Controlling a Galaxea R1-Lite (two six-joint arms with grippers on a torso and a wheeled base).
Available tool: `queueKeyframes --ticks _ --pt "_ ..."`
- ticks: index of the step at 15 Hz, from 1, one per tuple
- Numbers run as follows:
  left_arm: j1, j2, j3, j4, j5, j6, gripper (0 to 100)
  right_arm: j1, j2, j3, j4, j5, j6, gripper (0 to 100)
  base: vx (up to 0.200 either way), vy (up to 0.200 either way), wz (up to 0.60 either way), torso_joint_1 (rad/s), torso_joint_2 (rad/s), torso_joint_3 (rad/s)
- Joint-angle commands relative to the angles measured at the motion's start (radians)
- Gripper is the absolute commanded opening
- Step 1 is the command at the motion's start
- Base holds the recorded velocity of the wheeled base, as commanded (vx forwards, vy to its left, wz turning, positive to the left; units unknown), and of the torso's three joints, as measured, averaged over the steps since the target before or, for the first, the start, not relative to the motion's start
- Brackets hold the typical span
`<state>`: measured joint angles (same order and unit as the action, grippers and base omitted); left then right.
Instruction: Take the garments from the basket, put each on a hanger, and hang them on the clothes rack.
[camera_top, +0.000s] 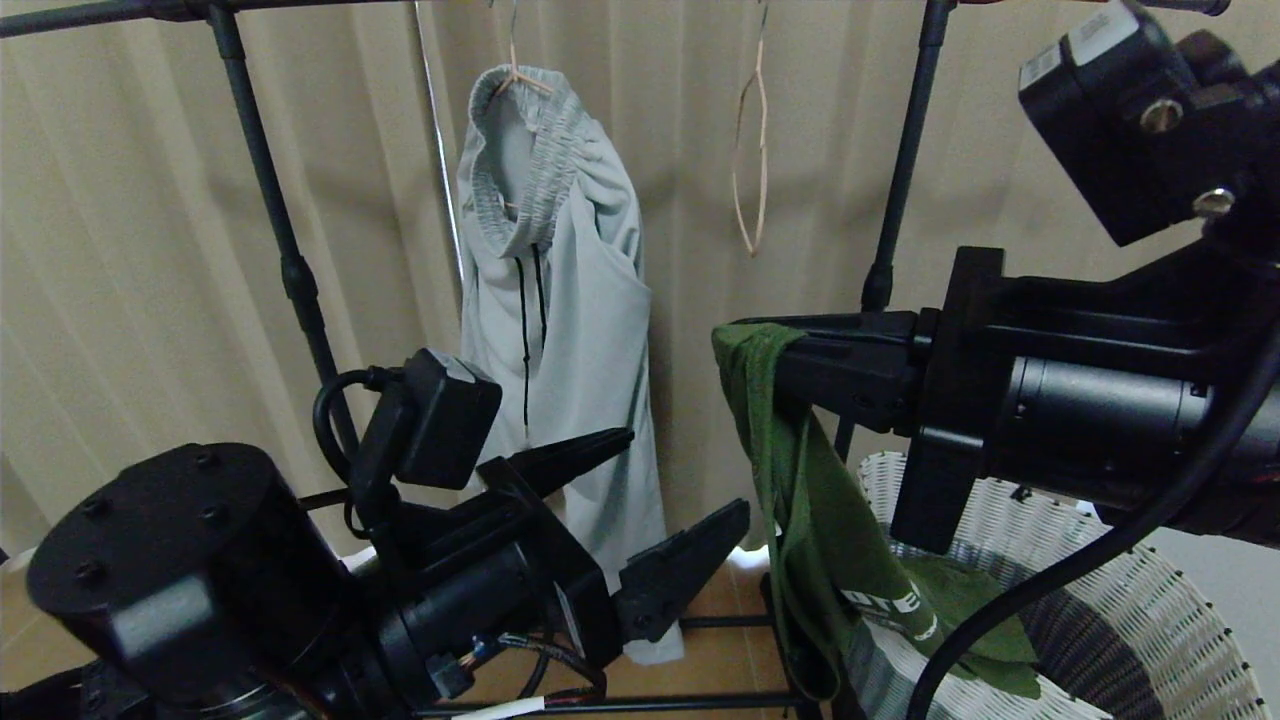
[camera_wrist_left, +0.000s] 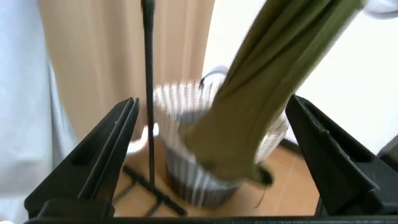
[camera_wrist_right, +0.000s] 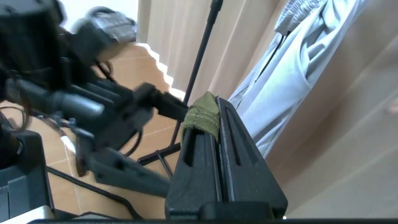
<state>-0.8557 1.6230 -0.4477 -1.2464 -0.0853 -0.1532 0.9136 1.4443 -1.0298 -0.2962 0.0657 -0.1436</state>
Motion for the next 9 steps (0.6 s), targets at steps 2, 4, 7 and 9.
queueKeyframes --ticks 2,4,7,9 --pt "-0.026 -0.043 0.02 -0.033 -0.001 0.003 100 0.001 -0.001 -0.001 0.0 0.0 -0.001 0 0.0 0.0 0.0 0.0 0.0 0.0" --pt "-0.032 -0.051 0.018 -0.033 -0.002 0.003 100 0.001 -0.001 -0.001 -0.001 0.0 -0.001 0 0.0 0.0 0.0 0.0 0.0 0.0" --pt "-0.032 0.011 -0.098 -0.025 0.004 0.0 100 0.011 0.007 0.0 -0.031 0.006 -0.001 0 0.0 0.0 0.0 0.0 0.0 0.0" --pt "-0.014 0.057 -0.138 -0.024 0.006 0.0 100 0.028 0.004 0.004 -0.034 0.006 -0.001 0 0.0 0.0 0.0 0.0 0.0 0.0"
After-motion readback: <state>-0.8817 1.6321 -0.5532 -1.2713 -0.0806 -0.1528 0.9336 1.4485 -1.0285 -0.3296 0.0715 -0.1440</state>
